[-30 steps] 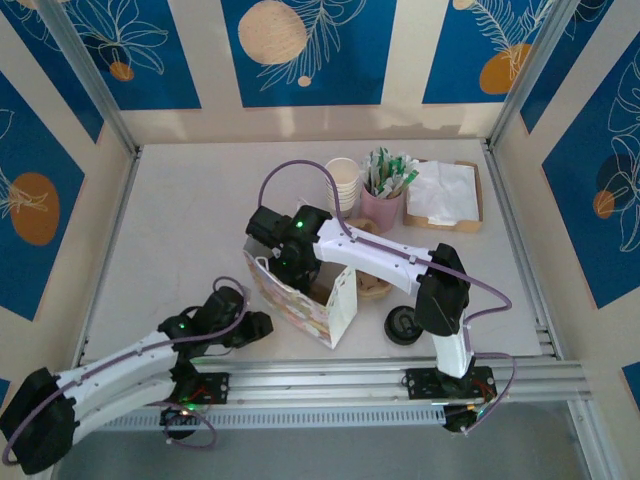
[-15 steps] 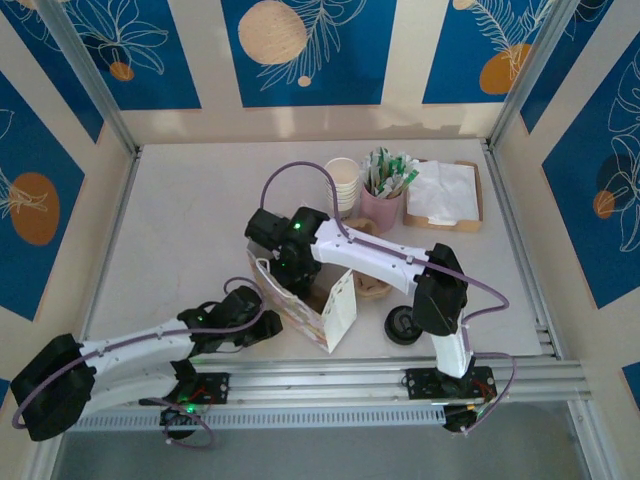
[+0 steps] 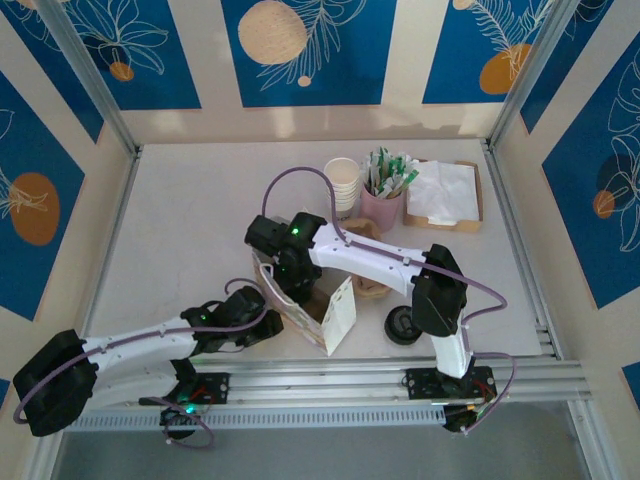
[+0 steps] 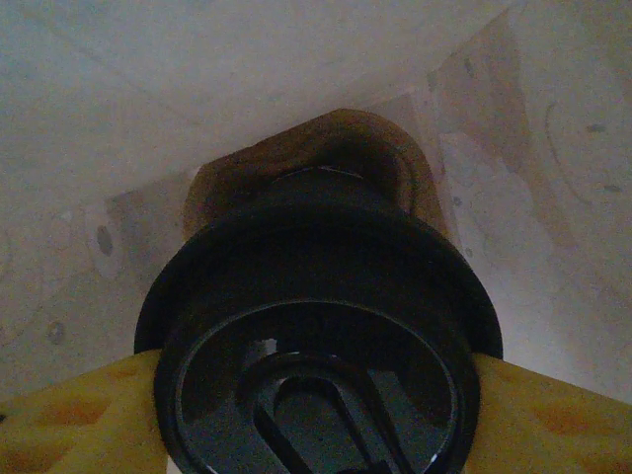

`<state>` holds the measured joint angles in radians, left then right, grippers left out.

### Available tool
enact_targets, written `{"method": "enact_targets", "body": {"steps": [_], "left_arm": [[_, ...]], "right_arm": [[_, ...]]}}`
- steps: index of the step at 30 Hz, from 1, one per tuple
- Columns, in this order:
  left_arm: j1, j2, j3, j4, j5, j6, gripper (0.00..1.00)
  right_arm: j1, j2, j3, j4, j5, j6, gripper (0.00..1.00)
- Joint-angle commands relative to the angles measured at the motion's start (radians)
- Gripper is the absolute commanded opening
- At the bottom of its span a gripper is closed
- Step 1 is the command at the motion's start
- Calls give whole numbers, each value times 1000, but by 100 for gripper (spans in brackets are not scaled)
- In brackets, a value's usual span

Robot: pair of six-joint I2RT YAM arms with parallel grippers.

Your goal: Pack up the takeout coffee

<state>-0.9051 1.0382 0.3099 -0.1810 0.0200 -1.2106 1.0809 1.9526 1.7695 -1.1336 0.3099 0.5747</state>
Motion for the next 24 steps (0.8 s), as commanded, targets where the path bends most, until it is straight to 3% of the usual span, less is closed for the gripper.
{"method": "enact_targets", "body": {"steps": [1, 15, 24], "left_arm": [[-3, 59, -20, 200, -132, -4, 51], [-3, 71, -12, 198, -134, -3, 51], [-2, 59, -12, 174, -142, -4, 50]], "right_arm": [[13, 71, -69, -97, -74, 30, 51], [22, 143, -120, -60, -98, 31, 51], [15, 78, -31, -47, -47, 49, 55]]}}
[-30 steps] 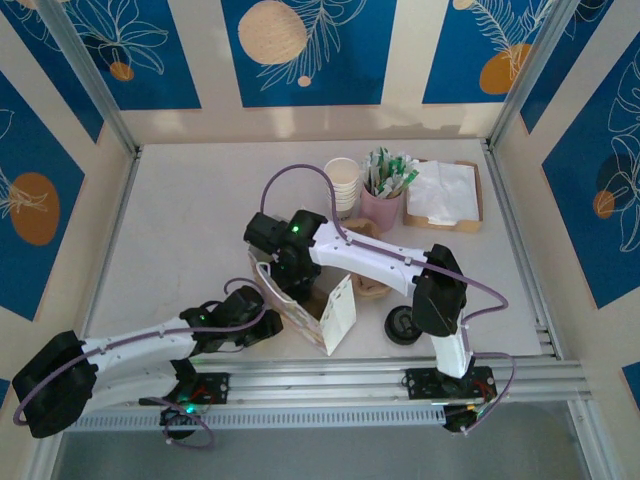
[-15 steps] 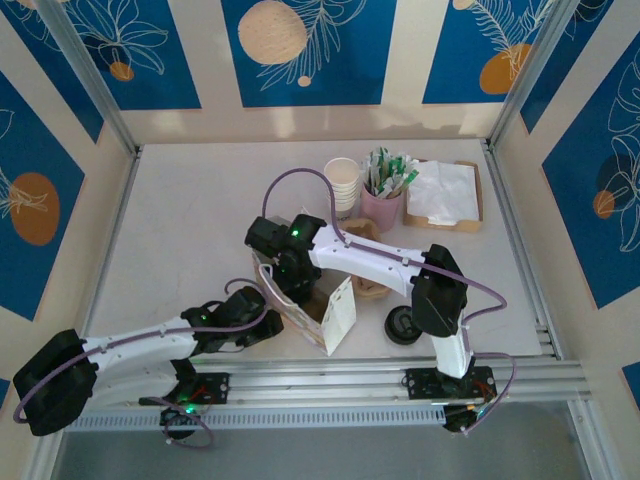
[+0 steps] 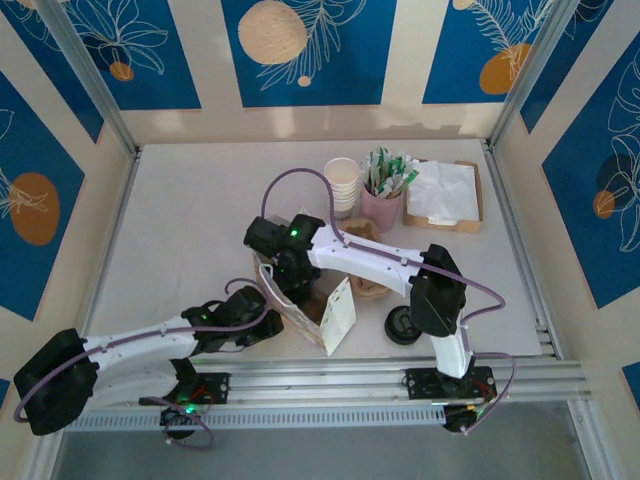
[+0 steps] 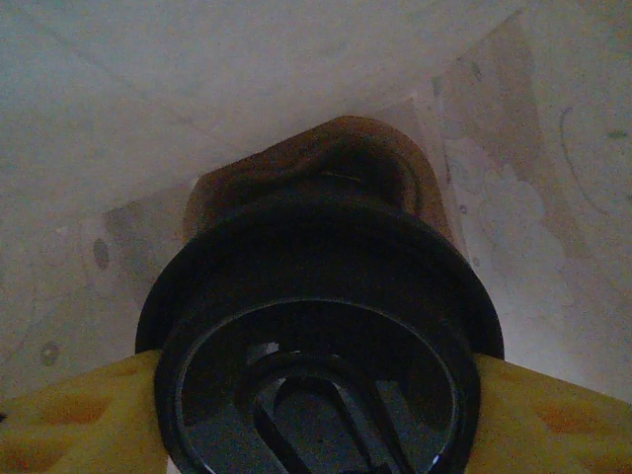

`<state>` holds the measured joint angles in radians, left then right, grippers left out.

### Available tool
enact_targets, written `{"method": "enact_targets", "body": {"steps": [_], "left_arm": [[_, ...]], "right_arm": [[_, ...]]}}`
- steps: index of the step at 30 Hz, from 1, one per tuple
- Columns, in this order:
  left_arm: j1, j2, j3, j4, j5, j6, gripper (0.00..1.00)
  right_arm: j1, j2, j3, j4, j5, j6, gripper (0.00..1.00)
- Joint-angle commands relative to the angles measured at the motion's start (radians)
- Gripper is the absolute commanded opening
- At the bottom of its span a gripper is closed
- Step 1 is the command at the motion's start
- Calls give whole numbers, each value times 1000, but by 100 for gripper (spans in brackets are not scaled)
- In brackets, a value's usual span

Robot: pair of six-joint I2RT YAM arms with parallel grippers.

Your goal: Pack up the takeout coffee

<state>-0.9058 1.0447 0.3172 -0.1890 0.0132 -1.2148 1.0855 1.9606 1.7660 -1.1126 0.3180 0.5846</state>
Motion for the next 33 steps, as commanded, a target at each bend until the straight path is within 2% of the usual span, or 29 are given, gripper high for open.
{"method": "enact_targets", "body": {"steps": [1, 10, 16, 33], "left_arm": [[-1, 48, -20, 175, -139, 0, 50], [-1, -37, -4, 34, -202, -5, 50], [-1, -70, 8, -17, -227, -5, 49], [5, -71, 49, -85, -289, 24, 49]], "right_arm": [[6, 60, -12, -64, -45, 43, 56], [-16, -1, 88, -64, -3, 64, 71], [-11, -13, 119, -85, 25, 76, 77], [-6, -53, 193, -156, 45, 83, 85]]}}
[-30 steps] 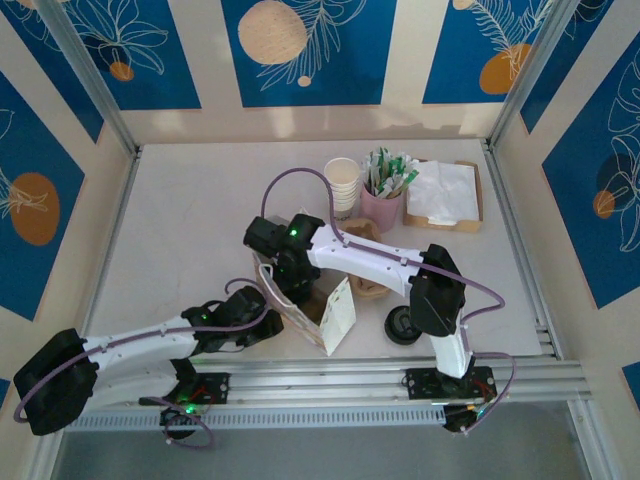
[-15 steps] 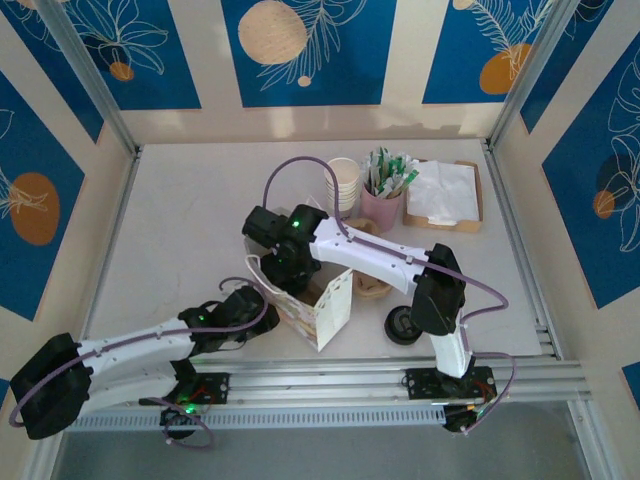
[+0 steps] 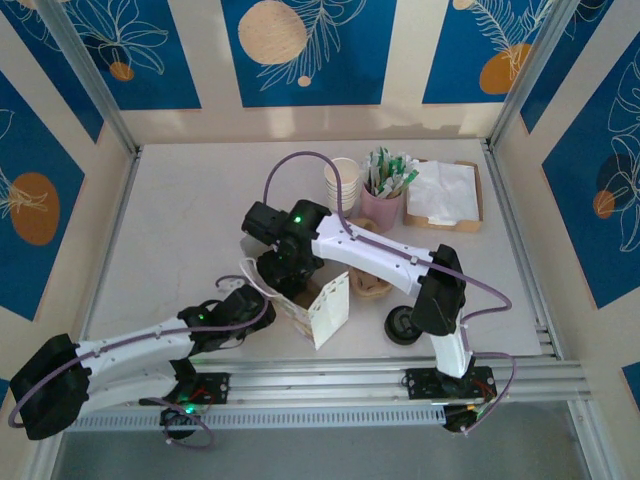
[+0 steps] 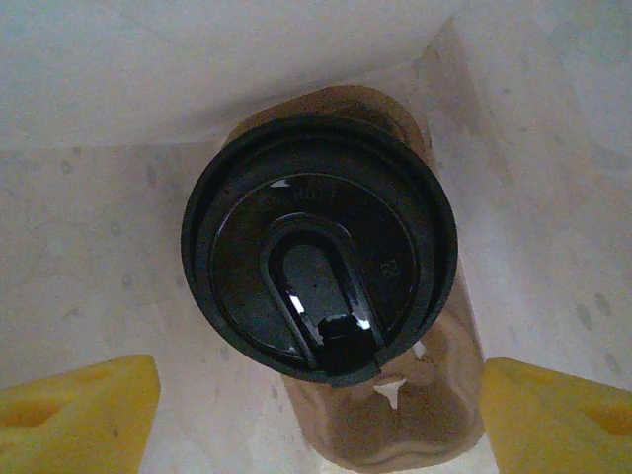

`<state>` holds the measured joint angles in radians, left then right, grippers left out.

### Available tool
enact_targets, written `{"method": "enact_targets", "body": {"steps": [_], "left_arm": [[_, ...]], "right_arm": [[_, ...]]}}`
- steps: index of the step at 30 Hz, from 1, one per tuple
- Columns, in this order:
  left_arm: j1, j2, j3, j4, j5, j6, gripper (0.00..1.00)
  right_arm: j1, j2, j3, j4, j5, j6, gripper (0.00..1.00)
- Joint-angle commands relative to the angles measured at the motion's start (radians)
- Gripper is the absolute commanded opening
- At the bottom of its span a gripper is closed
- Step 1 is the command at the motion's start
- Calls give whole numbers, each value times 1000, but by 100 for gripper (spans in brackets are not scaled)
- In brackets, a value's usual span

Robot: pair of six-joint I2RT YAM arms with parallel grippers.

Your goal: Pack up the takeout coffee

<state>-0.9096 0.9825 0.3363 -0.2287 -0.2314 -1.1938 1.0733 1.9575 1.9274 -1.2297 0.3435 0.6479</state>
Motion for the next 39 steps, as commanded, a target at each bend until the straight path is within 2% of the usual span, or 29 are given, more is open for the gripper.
{"method": "enact_targets", "body": {"steps": [1, 16, 20, 27, 39], "left_arm": [[8, -9, 32, -46, -46, 4, 49], [14, -5, 58, -76, -65, 26, 49], [14, -5, 65, -87, -65, 31, 49], [15, -8, 75, -100, -68, 40, 49], [15, -23, 82, -125, -78, 57, 49]], "right_arm": [[6, -54, 38, -43, 17, 19, 85], [36, -94, 220, -160, 63, 9, 83], [40, -111, 246, -165, 67, 6, 77], [49, -135, 269, -156, 66, -4, 60], [58, -193, 280, -97, 70, -23, 52]]}}
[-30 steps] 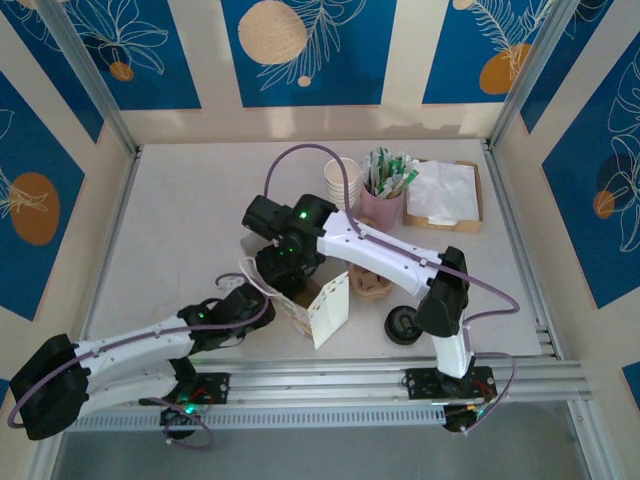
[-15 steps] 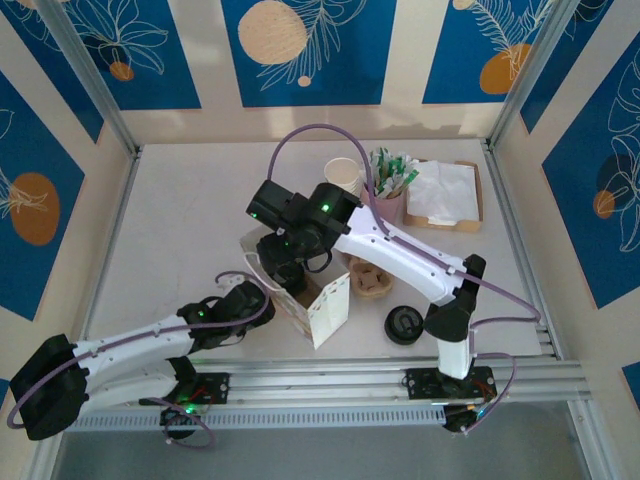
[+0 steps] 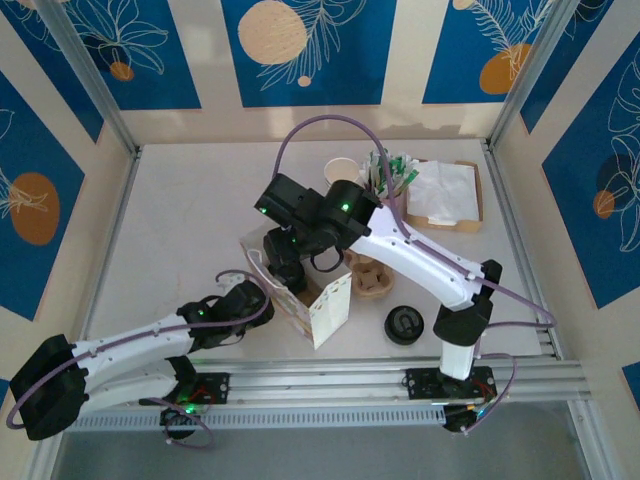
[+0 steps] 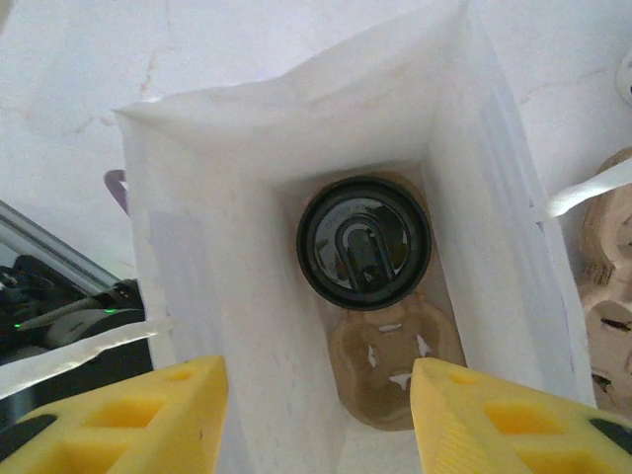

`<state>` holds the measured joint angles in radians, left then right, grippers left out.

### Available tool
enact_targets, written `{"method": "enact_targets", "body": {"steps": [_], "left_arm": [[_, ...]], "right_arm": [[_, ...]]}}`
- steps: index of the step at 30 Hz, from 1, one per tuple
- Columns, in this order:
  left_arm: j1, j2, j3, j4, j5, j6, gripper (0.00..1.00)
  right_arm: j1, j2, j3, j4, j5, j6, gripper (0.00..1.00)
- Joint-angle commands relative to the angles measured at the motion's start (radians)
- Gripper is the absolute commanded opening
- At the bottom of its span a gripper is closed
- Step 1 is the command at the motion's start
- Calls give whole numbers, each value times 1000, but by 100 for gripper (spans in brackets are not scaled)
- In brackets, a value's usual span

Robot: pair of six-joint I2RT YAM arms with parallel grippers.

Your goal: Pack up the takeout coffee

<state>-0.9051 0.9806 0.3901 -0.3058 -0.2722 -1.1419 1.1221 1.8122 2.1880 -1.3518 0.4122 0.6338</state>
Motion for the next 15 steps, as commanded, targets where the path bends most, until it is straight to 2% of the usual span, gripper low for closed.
{"method": "enact_targets", "body": {"steps": [1, 15], "left_arm": [[11, -23, 29, -49, -38, 6, 49], [12, -35, 51, -86, -55, 21, 49]], "right_arm": [[9, -57, 11, 44, -10, -16, 51], [14, -131, -11, 151, -44, -55, 52]]}}
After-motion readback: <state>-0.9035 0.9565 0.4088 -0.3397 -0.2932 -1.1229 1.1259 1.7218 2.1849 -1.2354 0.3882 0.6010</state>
